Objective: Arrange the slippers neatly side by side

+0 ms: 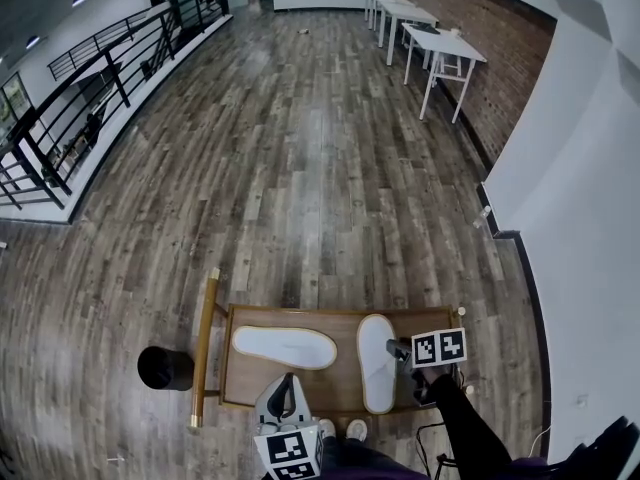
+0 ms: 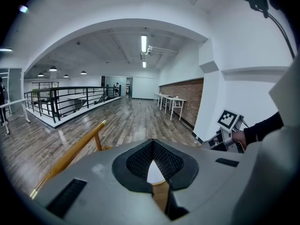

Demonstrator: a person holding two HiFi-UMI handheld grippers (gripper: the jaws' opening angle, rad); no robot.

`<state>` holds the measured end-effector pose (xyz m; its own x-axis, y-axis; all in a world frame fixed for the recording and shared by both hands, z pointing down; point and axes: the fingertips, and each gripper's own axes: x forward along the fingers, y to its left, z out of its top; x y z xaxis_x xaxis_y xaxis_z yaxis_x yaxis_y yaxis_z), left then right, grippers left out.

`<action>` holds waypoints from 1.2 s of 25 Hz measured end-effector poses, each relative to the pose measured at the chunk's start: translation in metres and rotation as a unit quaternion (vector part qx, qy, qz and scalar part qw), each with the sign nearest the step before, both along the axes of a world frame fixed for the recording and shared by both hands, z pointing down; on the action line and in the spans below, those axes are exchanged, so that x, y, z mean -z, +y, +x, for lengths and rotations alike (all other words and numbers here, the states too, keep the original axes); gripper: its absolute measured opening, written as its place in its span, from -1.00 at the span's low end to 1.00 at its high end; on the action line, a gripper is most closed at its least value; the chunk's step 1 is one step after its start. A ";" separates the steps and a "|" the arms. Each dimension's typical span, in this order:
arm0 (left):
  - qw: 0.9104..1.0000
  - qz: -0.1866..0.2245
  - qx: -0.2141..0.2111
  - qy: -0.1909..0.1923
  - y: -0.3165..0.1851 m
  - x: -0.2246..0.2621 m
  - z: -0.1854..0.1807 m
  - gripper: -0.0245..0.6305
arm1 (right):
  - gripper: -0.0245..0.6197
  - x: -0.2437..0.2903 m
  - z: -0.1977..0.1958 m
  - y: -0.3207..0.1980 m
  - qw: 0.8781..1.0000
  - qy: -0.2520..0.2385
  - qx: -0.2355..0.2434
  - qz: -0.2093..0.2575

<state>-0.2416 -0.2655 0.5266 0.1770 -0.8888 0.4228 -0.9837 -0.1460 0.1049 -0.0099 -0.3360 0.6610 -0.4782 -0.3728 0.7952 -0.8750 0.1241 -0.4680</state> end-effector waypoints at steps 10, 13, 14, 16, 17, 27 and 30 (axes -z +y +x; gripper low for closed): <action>1.000 -0.001 0.005 0.001 0.006 0.002 -0.001 -0.93 | -0.51 0.082 -0.150 -0.017 0.927 -0.011 0.269 0.260; 1.000 -0.005 0.007 0.000 0.007 0.001 -0.002 -0.93 | -0.51 0.059 -0.187 -0.003 0.892 0.032 0.370 0.257; 1.000 -0.007 0.011 0.001 0.008 0.000 -0.003 -0.93 | -0.51 0.050 -0.196 0.001 0.879 0.046 0.400 0.256; 1.000 -0.010 0.015 0.005 0.010 -0.004 -0.005 -0.93 | -0.51 0.030 -0.211 0.010 0.850 0.072 0.456 0.253; 1.000 -0.009 0.015 0.006 0.011 -0.006 -0.007 -0.93 | -0.51 0.021 -0.217 0.013 0.835 0.085 0.482 0.252; 0.999 -0.018 0.046 0.001 0.022 -0.012 -0.034 -0.93 | -0.51 -0.040 -0.242 0.012 0.768 0.164 0.582 0.211; 0.998 -0.020 0.051 -0.001 0.023 -0.014 -0.041 -0.93 | -0.51 -0.051 -0.249 0.010 0.764 0.173 0.588 0.200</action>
<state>-0.2825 -0.2429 0.5411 0.0849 -0.8843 0.4591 -0.9935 -0.0403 0.1061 -0.2587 -0.3259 0.7121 -0.4569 -0.0936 0.8846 -0.1103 0.9927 0.0480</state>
